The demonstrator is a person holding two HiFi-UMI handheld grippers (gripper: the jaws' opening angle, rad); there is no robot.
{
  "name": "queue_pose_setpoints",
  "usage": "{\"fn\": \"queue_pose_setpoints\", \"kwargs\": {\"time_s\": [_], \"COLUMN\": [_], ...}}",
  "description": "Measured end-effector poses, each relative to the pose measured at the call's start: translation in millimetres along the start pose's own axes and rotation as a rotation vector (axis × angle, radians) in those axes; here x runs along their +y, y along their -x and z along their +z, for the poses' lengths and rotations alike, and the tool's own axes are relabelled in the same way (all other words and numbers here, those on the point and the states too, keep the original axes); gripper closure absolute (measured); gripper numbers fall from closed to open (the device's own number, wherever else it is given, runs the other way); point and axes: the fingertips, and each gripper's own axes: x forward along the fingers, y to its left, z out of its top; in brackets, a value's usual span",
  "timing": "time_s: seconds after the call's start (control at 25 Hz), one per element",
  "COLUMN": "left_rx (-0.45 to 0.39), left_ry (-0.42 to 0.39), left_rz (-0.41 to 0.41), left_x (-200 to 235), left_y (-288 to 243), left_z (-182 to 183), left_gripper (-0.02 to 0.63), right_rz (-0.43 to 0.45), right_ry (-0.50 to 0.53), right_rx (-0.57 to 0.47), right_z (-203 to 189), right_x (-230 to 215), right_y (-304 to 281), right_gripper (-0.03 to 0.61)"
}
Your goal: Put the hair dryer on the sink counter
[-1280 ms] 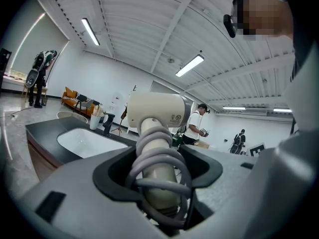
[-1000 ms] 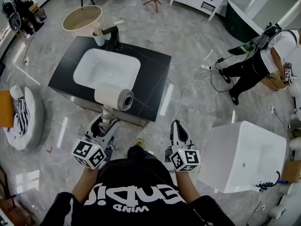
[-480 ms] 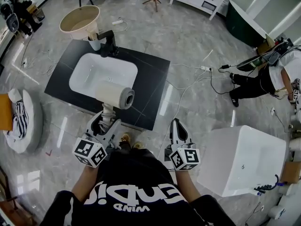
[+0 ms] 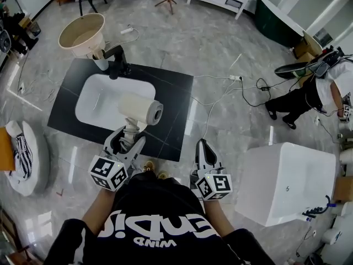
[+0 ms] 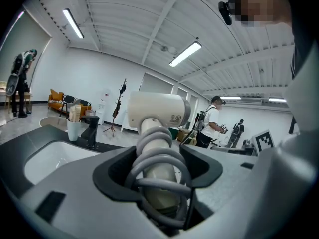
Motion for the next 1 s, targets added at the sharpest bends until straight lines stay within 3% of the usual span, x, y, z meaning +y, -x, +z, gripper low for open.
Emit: {"fn": "queue_pose_setpoints", "kwargs": {"time_s": [0.6,1.0], "left_rx": [0.178,0.303], "left_ry": [-0.046,-0.049], "left_rz": [-0.111,-0.124], "left_x": [21.7,30.2], "left_y": [-92.3,-142.0], "left_z": [-39.2,-90.0], "left_gripper": [0.345,0.345], "right_rz": [-0.105,-0.16], "right_ry": [-0.008,-0.01], "right_rx": [-0.022,-0.024], "right_z": [6.5,5.0], "right_x": [-16.3,-28.7], "right_y": [-10.6,-9.5], "right_gripper": [0.555,0.555]}}
